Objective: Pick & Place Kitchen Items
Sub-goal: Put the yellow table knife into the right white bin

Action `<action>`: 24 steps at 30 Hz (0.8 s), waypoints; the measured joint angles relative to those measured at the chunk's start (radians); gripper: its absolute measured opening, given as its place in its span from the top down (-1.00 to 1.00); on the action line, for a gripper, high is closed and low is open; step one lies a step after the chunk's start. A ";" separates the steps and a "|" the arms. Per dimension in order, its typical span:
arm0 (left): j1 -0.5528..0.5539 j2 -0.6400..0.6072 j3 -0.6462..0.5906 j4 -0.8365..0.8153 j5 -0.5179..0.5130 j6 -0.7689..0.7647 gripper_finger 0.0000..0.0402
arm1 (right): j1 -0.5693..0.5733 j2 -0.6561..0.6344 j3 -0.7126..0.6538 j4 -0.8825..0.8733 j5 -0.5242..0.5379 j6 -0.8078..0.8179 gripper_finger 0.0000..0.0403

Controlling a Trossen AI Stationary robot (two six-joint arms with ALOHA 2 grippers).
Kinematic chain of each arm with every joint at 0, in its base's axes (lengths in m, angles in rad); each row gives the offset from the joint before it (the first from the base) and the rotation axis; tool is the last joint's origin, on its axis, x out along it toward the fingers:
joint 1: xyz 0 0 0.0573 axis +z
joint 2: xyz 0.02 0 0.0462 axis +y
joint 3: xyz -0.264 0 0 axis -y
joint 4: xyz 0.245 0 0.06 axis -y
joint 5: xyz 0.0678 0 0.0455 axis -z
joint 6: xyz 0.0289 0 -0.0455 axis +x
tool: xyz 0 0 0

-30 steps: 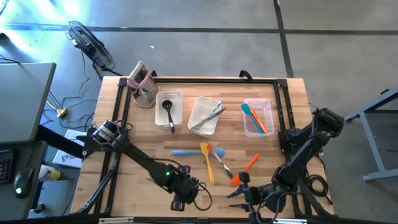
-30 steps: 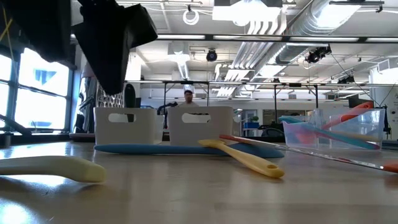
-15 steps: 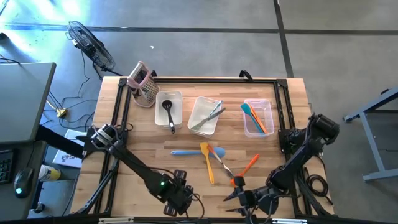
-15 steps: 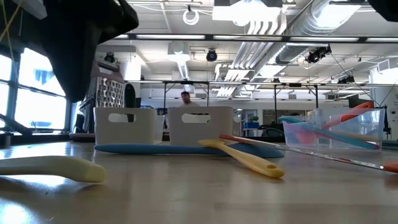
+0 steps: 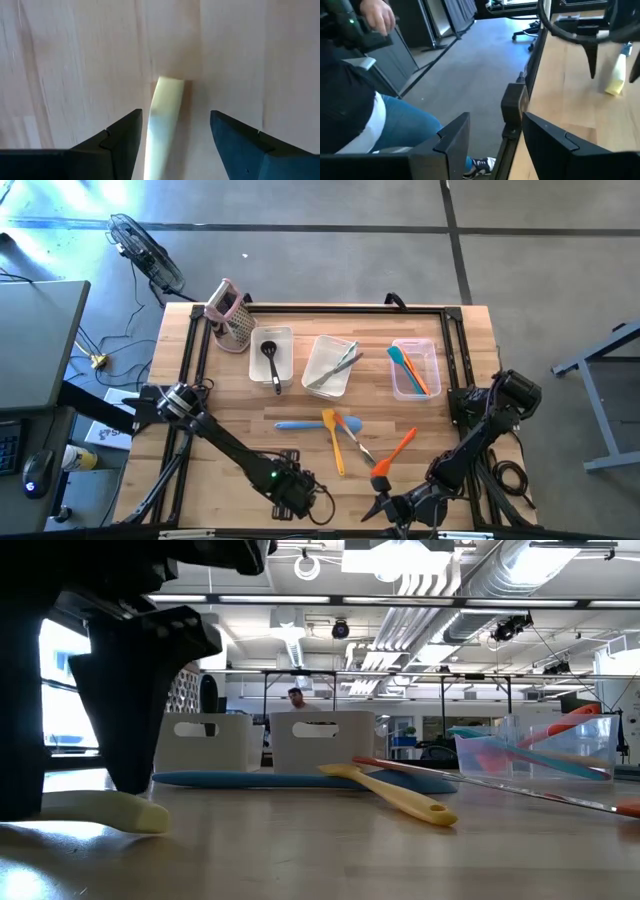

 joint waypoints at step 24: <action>0.090 0.090 0.003 -0.043 0.100 0.199 0.61 | -0.014 0.001 0.000 0.007 -0.004 -0.026 0.14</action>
